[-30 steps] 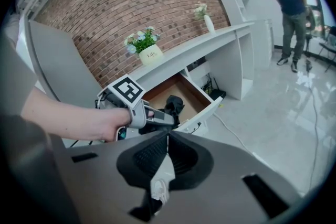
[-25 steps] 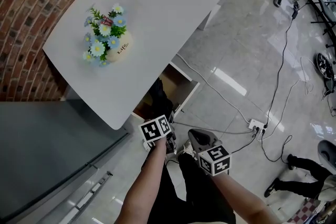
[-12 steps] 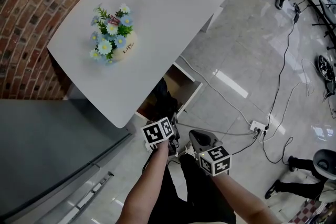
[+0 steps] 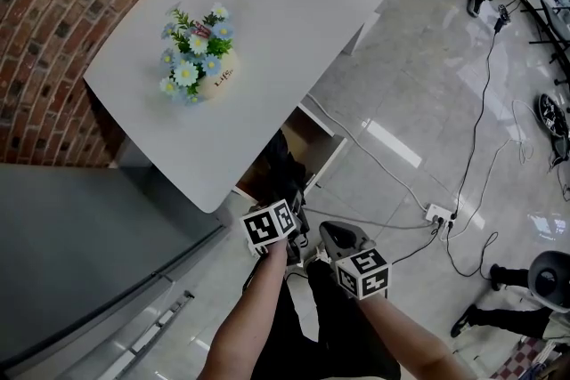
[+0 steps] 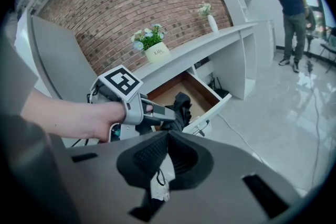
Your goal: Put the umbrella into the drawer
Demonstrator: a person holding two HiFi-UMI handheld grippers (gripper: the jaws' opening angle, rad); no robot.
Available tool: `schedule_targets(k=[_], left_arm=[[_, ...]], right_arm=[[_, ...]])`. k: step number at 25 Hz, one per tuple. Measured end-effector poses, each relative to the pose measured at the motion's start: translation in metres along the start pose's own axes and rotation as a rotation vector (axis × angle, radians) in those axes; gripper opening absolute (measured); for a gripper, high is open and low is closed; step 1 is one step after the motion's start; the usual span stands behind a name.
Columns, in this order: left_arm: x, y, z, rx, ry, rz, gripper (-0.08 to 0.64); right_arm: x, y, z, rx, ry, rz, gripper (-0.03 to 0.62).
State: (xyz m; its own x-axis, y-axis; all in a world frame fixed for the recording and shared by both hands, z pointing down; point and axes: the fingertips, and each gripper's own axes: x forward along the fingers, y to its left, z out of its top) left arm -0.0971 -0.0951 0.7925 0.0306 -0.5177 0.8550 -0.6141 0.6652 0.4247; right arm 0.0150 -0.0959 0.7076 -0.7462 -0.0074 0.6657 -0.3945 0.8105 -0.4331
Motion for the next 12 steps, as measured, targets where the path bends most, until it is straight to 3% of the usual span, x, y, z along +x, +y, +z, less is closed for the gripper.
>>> schedule_targets(k=[12], left_arm=[[-0.013, 0.011, -0.002, -0.001, -0.011, -0.006, 0.296]], right_arm=[[0.002, 0.014, -0.006, -0.008, 0.001, -0.008, 0.017]])
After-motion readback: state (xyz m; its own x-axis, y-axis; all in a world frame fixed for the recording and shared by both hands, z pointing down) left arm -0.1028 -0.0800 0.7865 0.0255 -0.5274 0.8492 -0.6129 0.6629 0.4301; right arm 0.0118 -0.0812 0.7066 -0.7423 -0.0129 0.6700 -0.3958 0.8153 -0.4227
